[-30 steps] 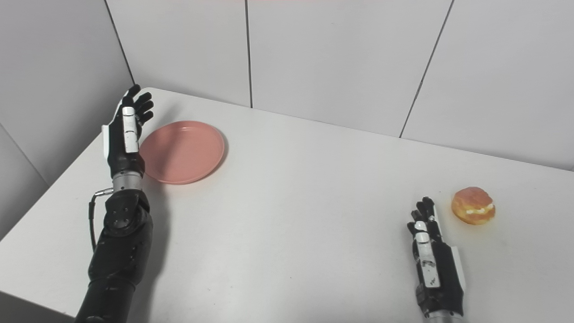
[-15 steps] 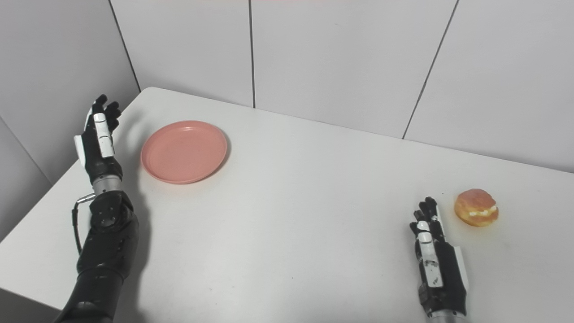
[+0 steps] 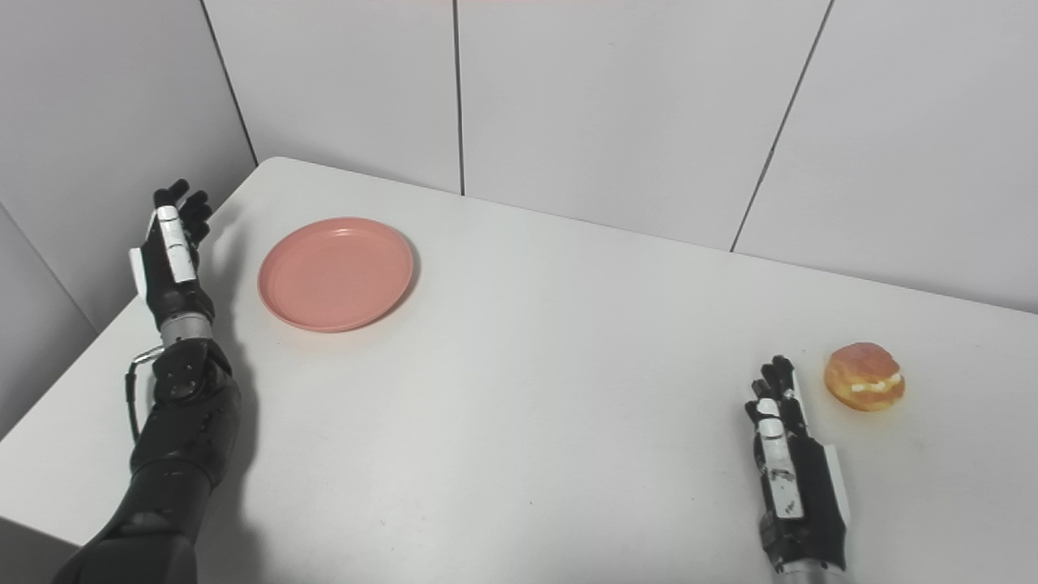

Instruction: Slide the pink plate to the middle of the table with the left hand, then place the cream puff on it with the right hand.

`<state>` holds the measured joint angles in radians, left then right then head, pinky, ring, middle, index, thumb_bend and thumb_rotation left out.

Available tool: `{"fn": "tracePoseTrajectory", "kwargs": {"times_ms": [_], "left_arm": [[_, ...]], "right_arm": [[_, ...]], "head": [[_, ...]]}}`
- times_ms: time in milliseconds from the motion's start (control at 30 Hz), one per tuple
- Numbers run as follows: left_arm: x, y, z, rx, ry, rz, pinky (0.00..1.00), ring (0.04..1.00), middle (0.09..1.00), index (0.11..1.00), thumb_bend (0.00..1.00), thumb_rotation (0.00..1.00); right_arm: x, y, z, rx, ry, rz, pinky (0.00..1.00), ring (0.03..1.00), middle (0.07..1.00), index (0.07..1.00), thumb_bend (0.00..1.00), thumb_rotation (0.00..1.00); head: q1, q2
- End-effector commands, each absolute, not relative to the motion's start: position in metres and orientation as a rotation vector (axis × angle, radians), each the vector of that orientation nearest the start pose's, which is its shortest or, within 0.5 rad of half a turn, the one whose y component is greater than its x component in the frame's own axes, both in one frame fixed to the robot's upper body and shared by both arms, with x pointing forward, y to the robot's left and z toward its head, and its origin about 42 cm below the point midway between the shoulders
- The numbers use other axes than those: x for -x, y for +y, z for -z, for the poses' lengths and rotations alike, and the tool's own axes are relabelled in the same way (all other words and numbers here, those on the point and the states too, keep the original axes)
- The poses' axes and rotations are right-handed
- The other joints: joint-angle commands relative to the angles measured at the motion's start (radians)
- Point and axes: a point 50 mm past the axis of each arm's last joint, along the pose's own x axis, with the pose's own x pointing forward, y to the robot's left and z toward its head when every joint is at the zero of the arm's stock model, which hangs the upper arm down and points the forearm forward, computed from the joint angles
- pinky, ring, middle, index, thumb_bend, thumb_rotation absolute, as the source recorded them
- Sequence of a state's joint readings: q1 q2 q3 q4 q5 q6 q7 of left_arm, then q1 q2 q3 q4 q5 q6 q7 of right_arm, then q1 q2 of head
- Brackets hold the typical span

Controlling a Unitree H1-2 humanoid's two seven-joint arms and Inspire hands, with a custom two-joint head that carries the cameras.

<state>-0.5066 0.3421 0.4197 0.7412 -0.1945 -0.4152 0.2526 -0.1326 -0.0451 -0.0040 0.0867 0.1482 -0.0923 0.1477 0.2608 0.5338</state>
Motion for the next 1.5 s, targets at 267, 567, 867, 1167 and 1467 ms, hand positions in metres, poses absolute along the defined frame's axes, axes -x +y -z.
{"fn": "tracePoseTrajectory", "kwargs": {"times_ms": [267, 567, 867, 1167, 1467], "left_arm": [[-0.421, 0.421, -0.15, 0.079, -0.229, -0.628, 0.91, 0.844, 0.812, 0.8, 0.75, 1.0], [-0.419, 0.407, -0.153, 0.026, -0.205, -0.564, 0.98, 0.9, 0.867, 0.856, 0.73, 1.0], [-0.419, 0.397, -0.155, 0.022, -0.202, -0.537, 1.0, 0.923, 0.874, 0.868, 0.7, 1.0], [-0.42, 0.392, -0.151, 0.037, -0.195, -0.482, 1.0, 0.957, 0.897, 0.867, 0.72, 1.0], [-0.423, 0.384, -0.152, 0.057, -0.176, -0.456, 0.97, 0.924, 0.874, 0.875, 0.76, 1.0]], "right_arm": [[-0.325, -0.213, -0.122, -0.101, -0.177, -0.173, 1.0, 1.0, 1.0, 1.0, 0.57, 0.83], [-0.325, -0.213, -0.122, -0.106, -0.172, -0.174, 1.0, 1.0, 1.0, 1.0, 0.57, 0.82], [-0.326, -0.214, -0.122, -0.113, -0.165, -0.176, 1.0, 1.0, 1.0, 1.0, 0.59, 0.81], [-0.325, -0.214, -0.124, -0.109, -0.168, -0.176, 1.0, 1.0, 1.0, 1.0, 0.59, 0.81], [-0.327, -0.214, -0.122, -0.114, -0.169, -0.168, 1.0, 1.0, 1.0, 1.0, 0.6, 0.81]], "head": [[0.0, 0.004], [0.002, 0.007], [0.003, 0.01], [0.002, 0.014], [0.0, 0.014]]}}
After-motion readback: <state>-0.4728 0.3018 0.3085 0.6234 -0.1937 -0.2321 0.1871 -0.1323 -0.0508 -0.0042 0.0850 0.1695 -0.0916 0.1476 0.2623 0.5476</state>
